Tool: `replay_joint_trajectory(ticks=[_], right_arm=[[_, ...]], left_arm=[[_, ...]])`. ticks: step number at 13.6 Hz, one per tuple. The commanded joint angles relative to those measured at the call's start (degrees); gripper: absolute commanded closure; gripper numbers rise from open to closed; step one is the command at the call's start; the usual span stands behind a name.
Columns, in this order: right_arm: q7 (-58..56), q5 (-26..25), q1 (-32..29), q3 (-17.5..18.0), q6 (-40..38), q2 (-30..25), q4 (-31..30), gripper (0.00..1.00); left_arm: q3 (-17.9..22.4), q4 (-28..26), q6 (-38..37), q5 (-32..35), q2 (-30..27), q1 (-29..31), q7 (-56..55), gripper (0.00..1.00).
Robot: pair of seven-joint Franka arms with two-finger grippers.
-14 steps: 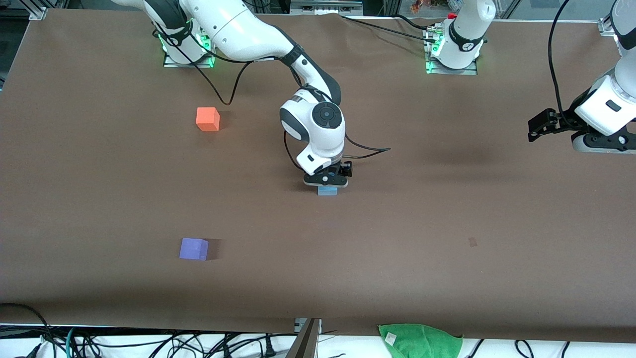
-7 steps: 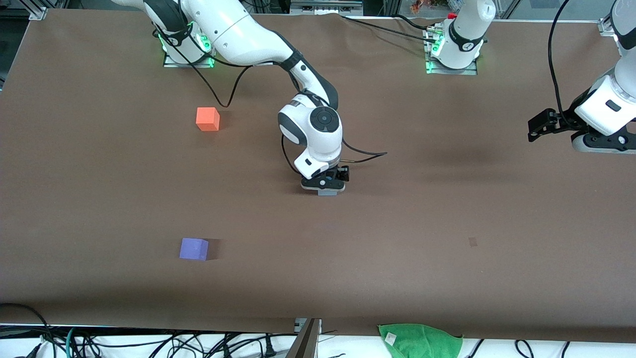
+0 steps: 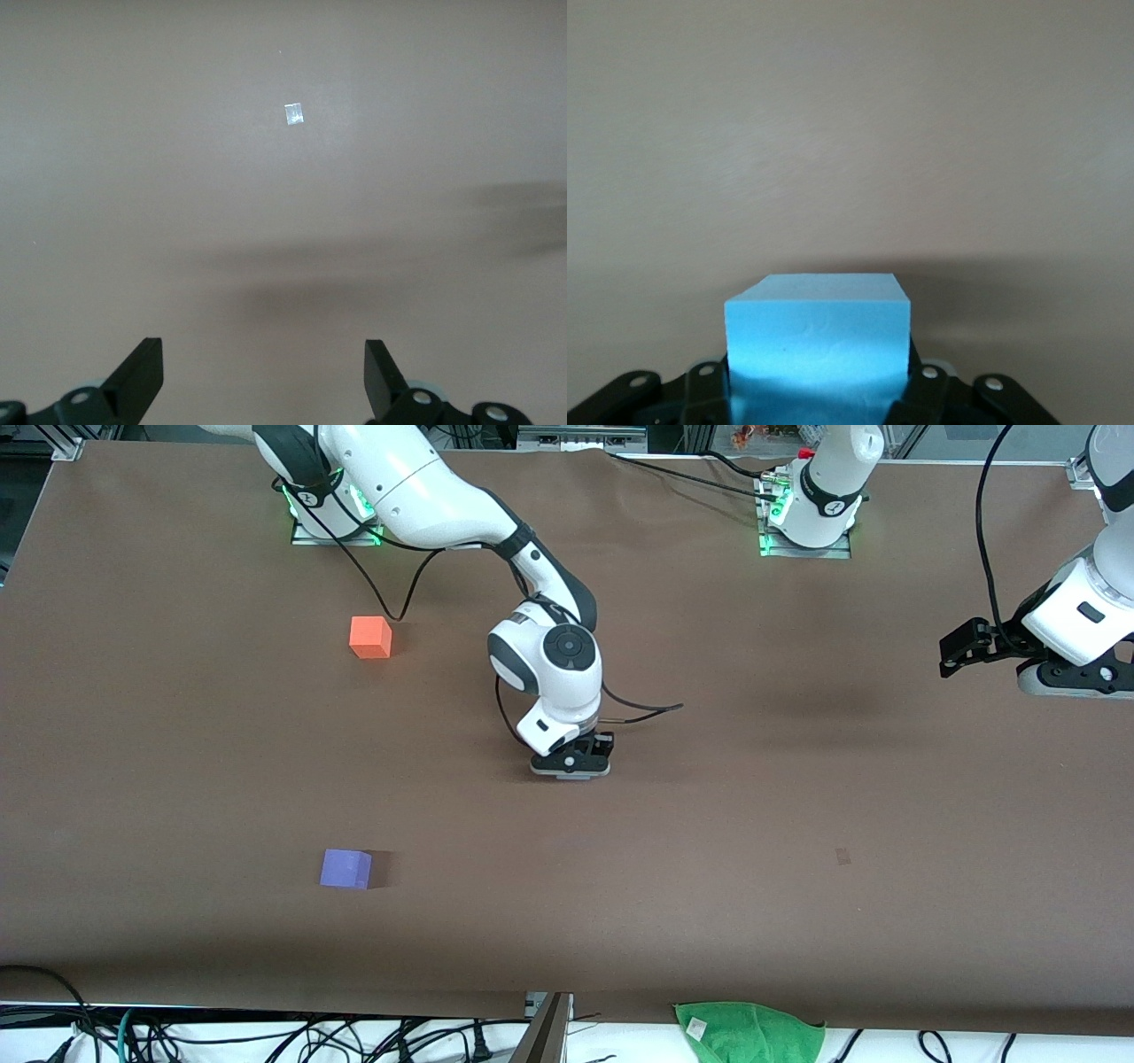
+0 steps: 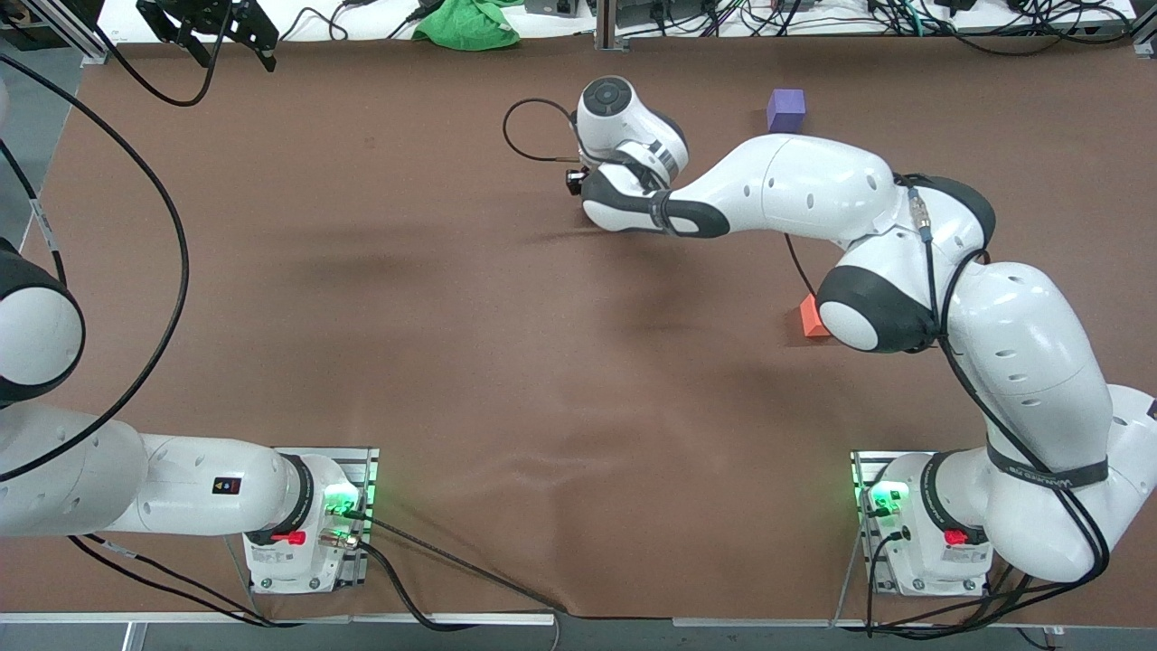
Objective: Place blue block between orange and purple blocks
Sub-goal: 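Carry the light blue cube with the right gripper toward the orange cube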
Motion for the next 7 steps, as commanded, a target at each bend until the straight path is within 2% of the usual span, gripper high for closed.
replay_joint_trajectory(ticks=[1,3,5,7], right_arm=[[-11.1,1.2,-6.9,1.1,-6.4,-4.6,0.0,0.79],[-22.3,5.4,-12.1,1.0,-11.7,-8.0,-1.2,0.78],[-30.2,6.9,-17.9,0.7,-15.5,-11.1,-4.0,0.76],[-35.7,7.0,-23.0,0.7,-16.0,-16.3,-12.2,0.75]], left_arm=[[0.3,1.0,-0.8,-1.4,0.1,-0.6,0.5,0.0],[0.3,1.0,-0.9,-1.4,0.1,-0.7,0.4,0.0],[0.3,1.8,-1.0,-1.4,0.2,-0.7,0.4,0.0],[0.3,1.8,-1.1,-1.4,0.4,-0.7,0.4,0.0]])
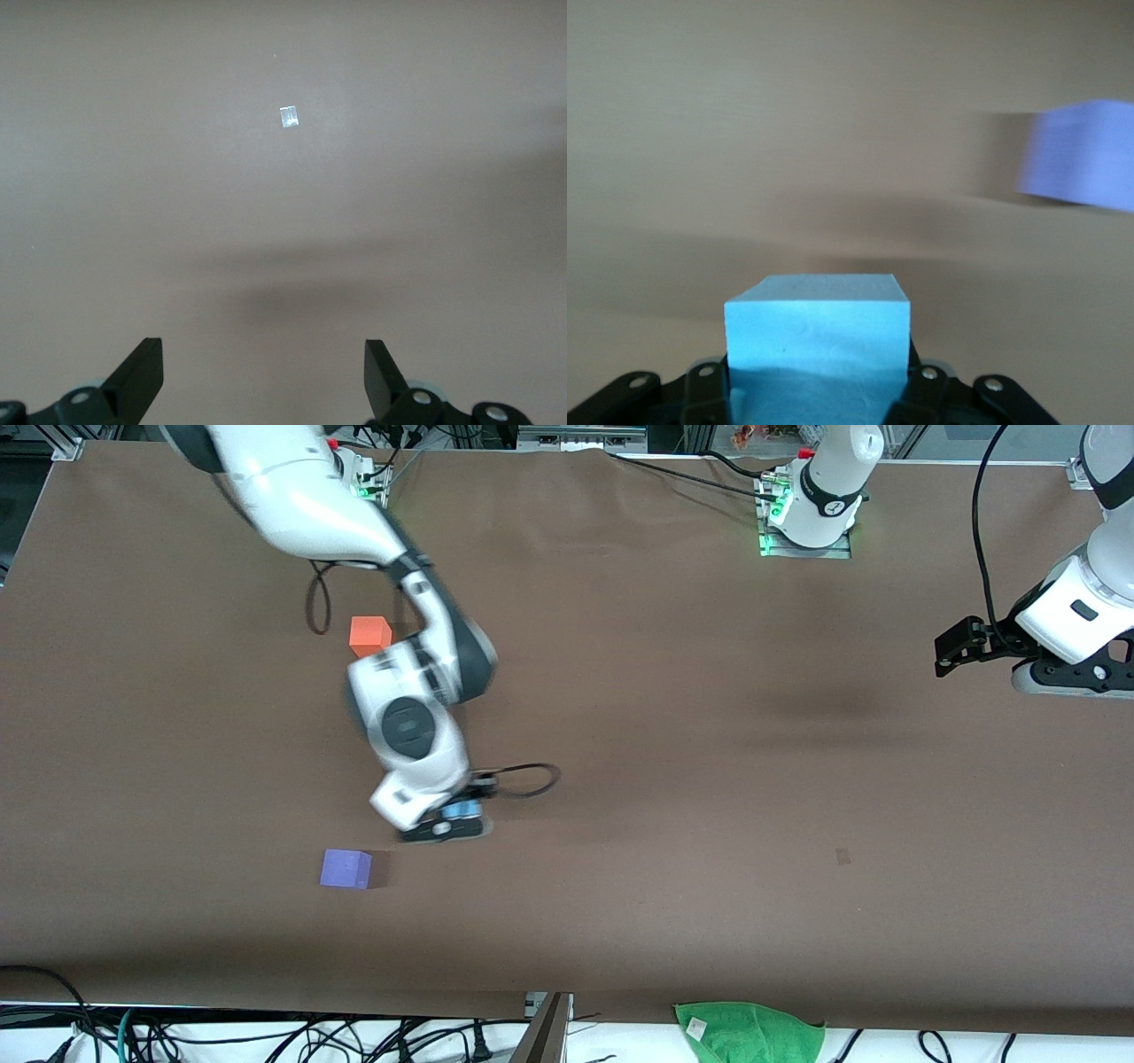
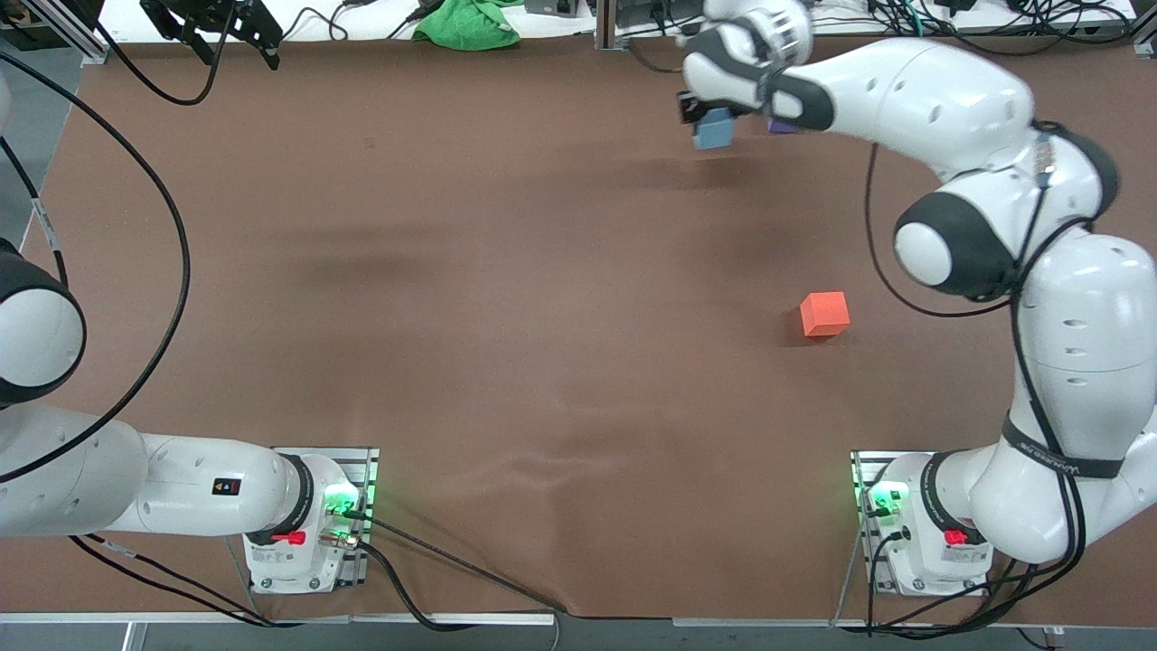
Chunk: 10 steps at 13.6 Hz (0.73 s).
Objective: Place blue block between orange and purple blocks
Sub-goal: 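Carry the light blue cube with the right gripper toward the orange cube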
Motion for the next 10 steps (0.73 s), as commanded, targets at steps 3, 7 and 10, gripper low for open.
replay_joint_trajectory(ticks=[3,7,10], right_arm=[[-5.6,1.7,-6.6,0.6,6.3,-17.5,-28.1,0.74],[-6.0,3.2,-9.7,0.6,27.9,-25.1,-51.6,0.74],[-3.0,3.2,-9.7,0.6,35.1,-24.6,-56.0,0.74]], left_arm=[[0.2,1.6,-1.1,-1.4,0.6,-0.3,0.5,0.0],[-0.4,1.9,-1.1,-1.4,0.7,-0.2,0.4,0.0],[-0.4,1.9,-1.1,-1.4,0.7,-0.2,0.4,0.0]])
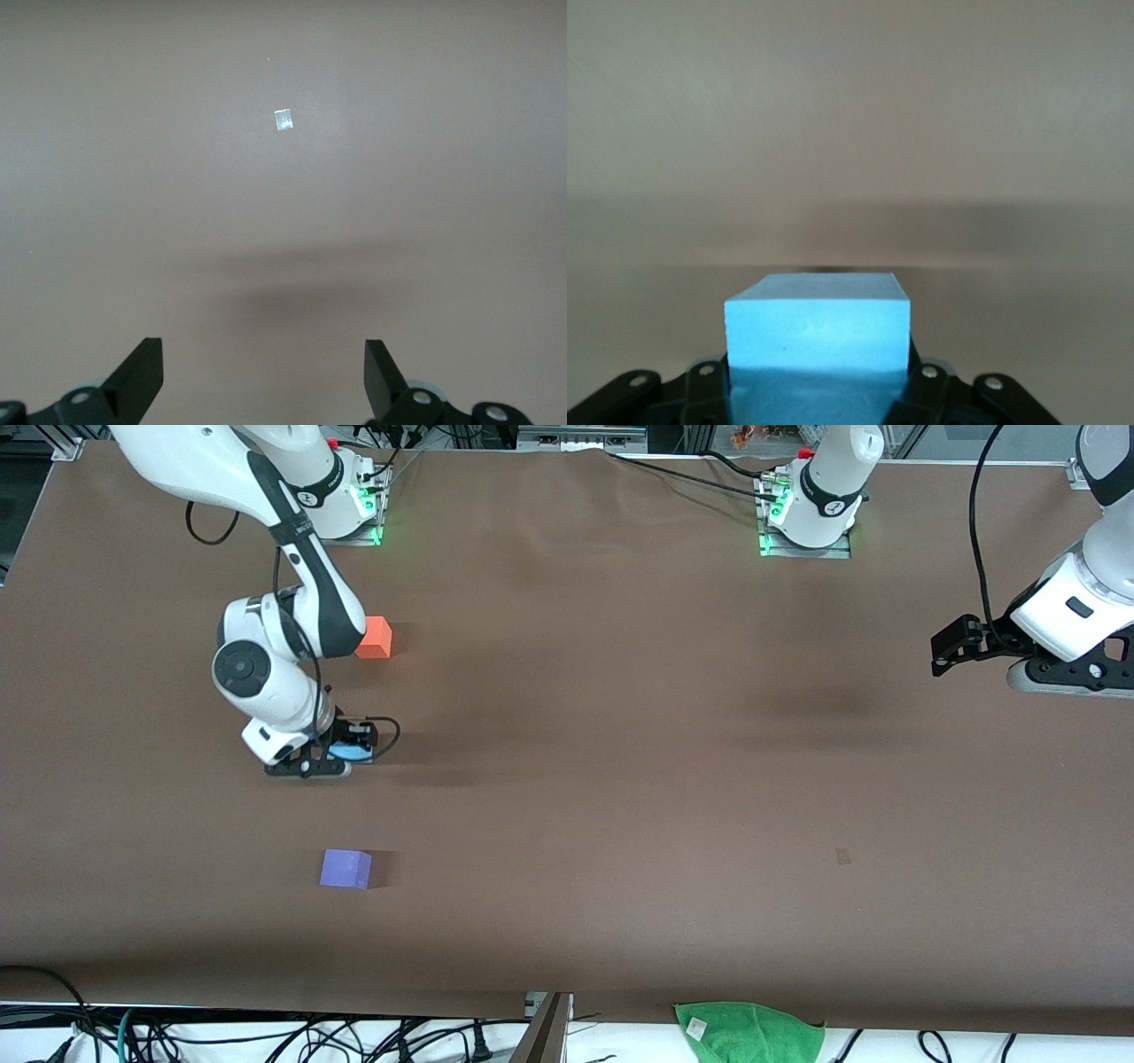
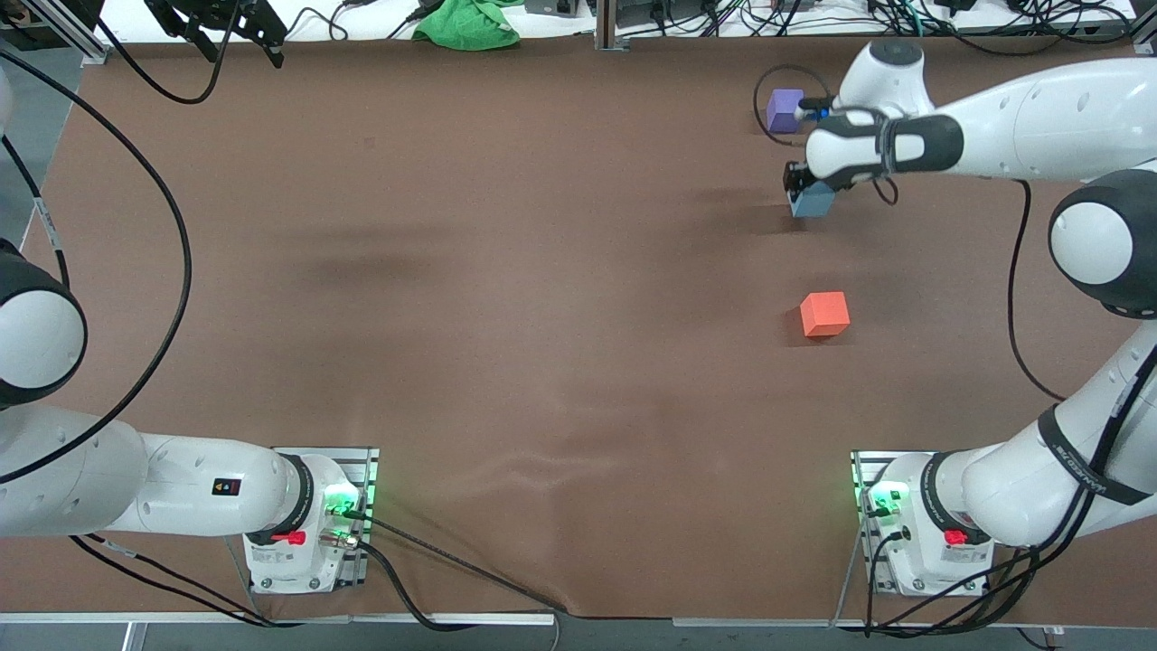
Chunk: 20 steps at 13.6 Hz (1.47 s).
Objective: Place blue block between orange and purple blocks
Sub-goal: 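Carry the light blue cube with the right gripper toward the orange cube, then lower the cube between the orange and purple cubes, open the right gripper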
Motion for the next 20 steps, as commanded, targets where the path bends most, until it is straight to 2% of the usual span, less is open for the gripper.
replay_joint_trajectory(ticks=[1,6,8,9,10,11,12,15,17,20], right_arm=[[2.4,1.1,-0.3,0.6,2.9,-2.3,-3.7,0.74],[4.8,1.1,-0.3,0.6,5.0,-0.9,-3.6,0.74],[4.7,1.1,-0.3,0.6,5.0,-0.8,-3.6,0.62],[4.7,1.1,-0.3,0.6,5.0,-0.7,-3.6,0.49],[4.7,1.1,-0.3,0.6,5.1,-0.5,-3.6,0.25],[4.7,1.1,-0.3,0.6,5.2,-0.4,-3.4,0.05],[4.5,1.1,-0.3,0.6,5.2,-0.3,-3.2,0.01],[3.3,1.1,-0.4,0.5,4.3,-1.1,-1.7,0.01],[3.5,1.1,-0.6,-0.1,1.0,-2.9,0.8,0.01],[4.3,1.0,-0.5,0.2,-16.3,-5.0,11.6,0.01]], left_arm=[[0.1,1.7,-1.1,-1.4,0.7,0.0,0.4,0.0],[0.0,1.7,-1.1,-1.4,0.7,0.0,0.5,0.0],[0.0,1.7,-1.1,-1.4,0.7,0.0,0.5,0.0],[0.0,1.7,-1.1,-1.4,0.7,0.0,0.4,0.0],[0.0,1.7,-1.1,-1.4,0.7,0.0,0.4,0.0],[0.0,1.7,-1.1,-1.4,0.7,0.0,0.4,0.0],[0.0,1.7,-1.2,-1.4,0.7,0.0,0.5,0.0],[0.0,1.7,-1.8,-1.4,0.7,0.0,0.5,0.0],[0.0,1.8,-1.8,-1.4,0.7,0.0,0.5,0.0],[0.0,1.8,-1.8,-1.4,0.7,0.0,0.5,0.0]])
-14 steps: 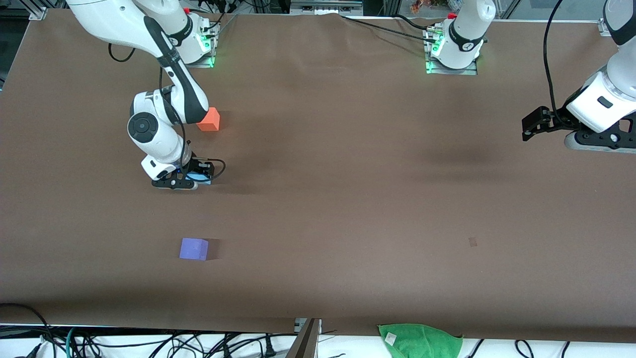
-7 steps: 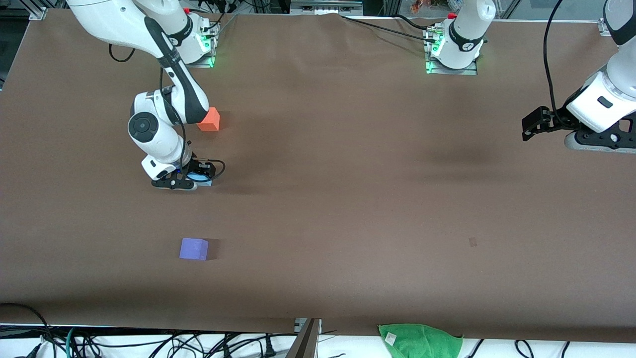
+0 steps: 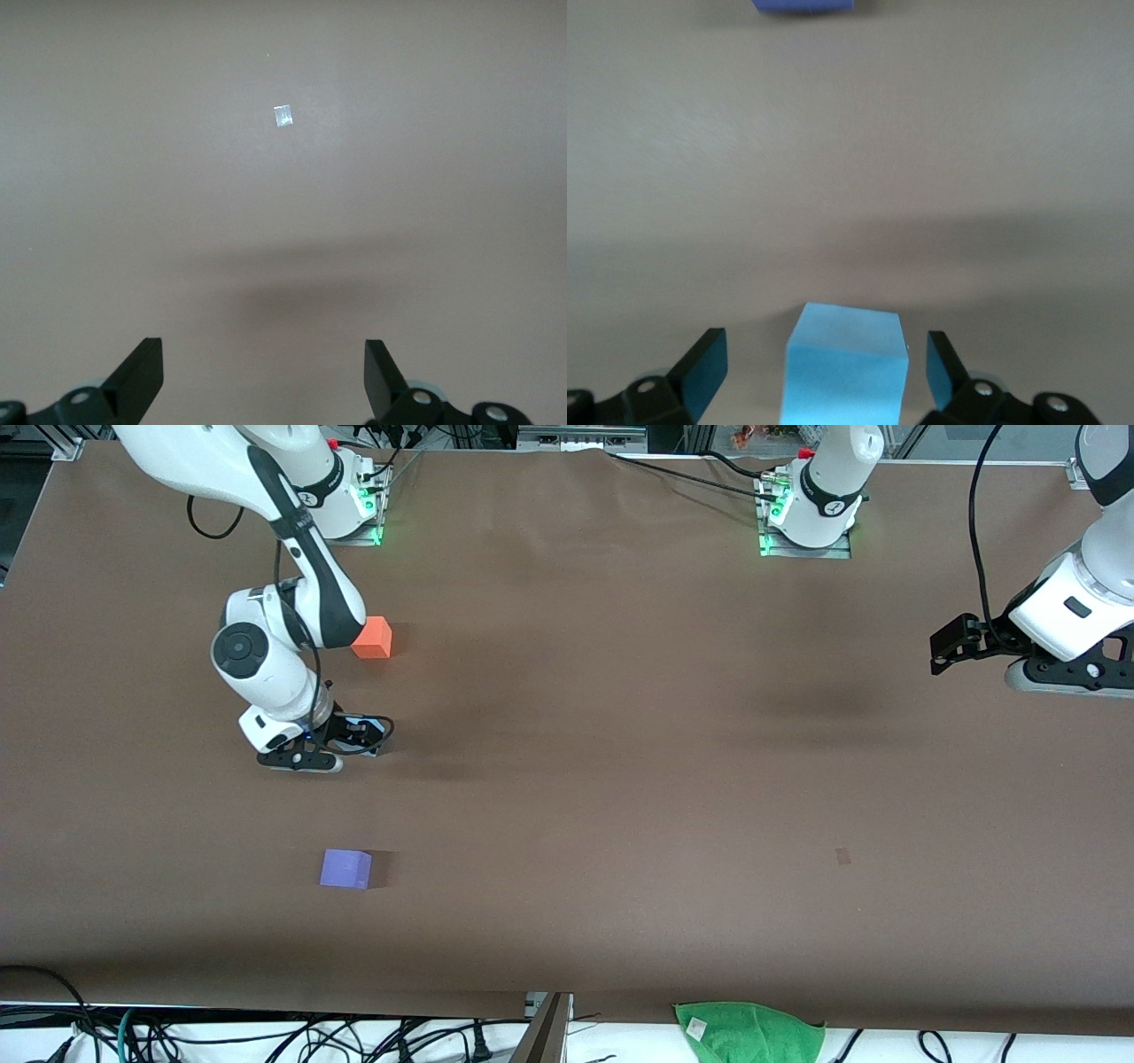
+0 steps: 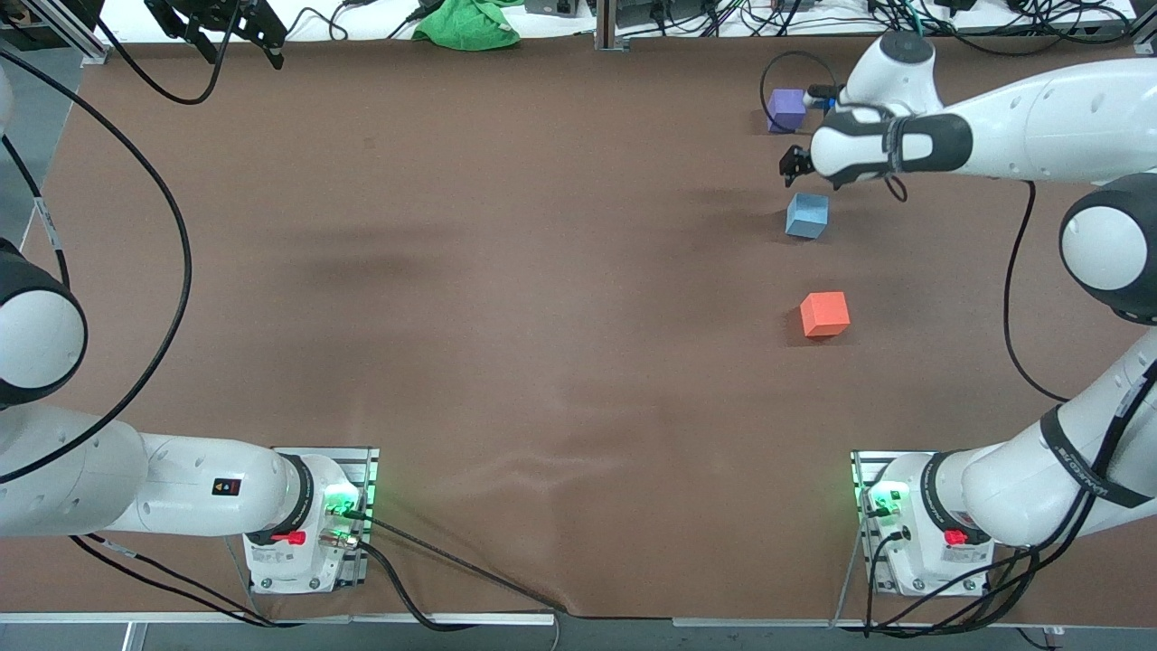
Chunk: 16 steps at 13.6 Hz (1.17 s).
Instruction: Place blue block between orange and purple blocks
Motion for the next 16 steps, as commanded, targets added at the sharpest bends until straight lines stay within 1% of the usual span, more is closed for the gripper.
replay_joint_trajectory(ticks=[1,3,6,9,10,12,13,14,16], right_arm=[[0.1,0.9,-0.4,0.4,-16.6,-3.3,10.1,0.01],[-0.1,0.9,-0.4,0.4,-26.4,-6.9,15.6,0.01],[-0.9,0.9,-0.4,0.4,-36.5,-11.9,21.4,0.01],[-0.8,0.4,-0.4,0.4,-48.8,-14.6,28.0,0.01],[-0.3,0.2,-0.4,0.4,-51.0,-14.6,30.6,0.01],[-1.7,-0.5,-0.6,-0.5,-51.7,-14.4,33.1,0.01],[-4.3,0.3,-0.6,-2.0,-51.8,-14.4,33.4,0.01],[-7.6,0.5,-0.6,-2.7,-51.8,-14.4,33.4,0.01],[-8.5,0.5,-0.6,-3.0,-52.6,-14.4,33.6,0.01]], left_arm=[[0.0,1.8,-1.4,-1.4,0.7,0.0,0.5,0.0],[0.0,1.8,-1.4,-1.4,0.7,0.0,0.5,0.0],[0.0,1.8,-1.4,-1.4,0.7,-0.1,0.3,0.0],[0.0,2.0,-1.5,-1.4,0.7,-0.1,0.2,0.0],[0.0,2.0,-1.5,-1.4,0.7,-0.2,0.2,0.0],[-0.8,2.4,-1.5,-1.4,0.7,-0.2,0.3,0.0],[-1.0,2.5,-1.5,-1.4,0.9,-0.2,0.3,0.0],[-1.0,2.7,-1.7,-1.4,1.2,-0.1,0.3,0.0],[-1.1,4.3,-2.3,-2.0,2.1,0.0,0.8,0.0]])
